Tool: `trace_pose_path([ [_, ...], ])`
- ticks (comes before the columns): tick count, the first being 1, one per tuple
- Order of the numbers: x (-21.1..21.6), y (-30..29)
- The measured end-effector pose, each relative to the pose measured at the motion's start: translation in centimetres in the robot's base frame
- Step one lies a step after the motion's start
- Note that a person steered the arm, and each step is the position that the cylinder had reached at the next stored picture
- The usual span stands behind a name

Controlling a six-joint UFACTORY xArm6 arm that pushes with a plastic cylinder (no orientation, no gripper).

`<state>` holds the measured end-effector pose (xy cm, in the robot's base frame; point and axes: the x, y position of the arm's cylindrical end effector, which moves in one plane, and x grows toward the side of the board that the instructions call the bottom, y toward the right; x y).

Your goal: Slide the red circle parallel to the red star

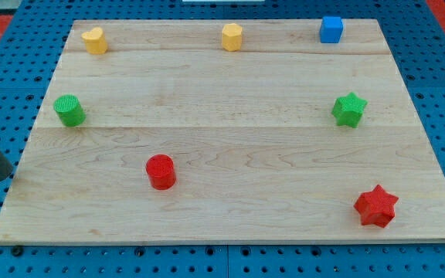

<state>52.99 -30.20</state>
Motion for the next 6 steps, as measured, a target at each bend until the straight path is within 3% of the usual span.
trace_pose_path([
  [1,-1.2,6.4],
  [2,-5.3,15.3],
  [3,-1.2,20.5],
  [4,1.9,22.0],
  [5,-0.2,17.0],
  [6,-1.9,16.1],
])
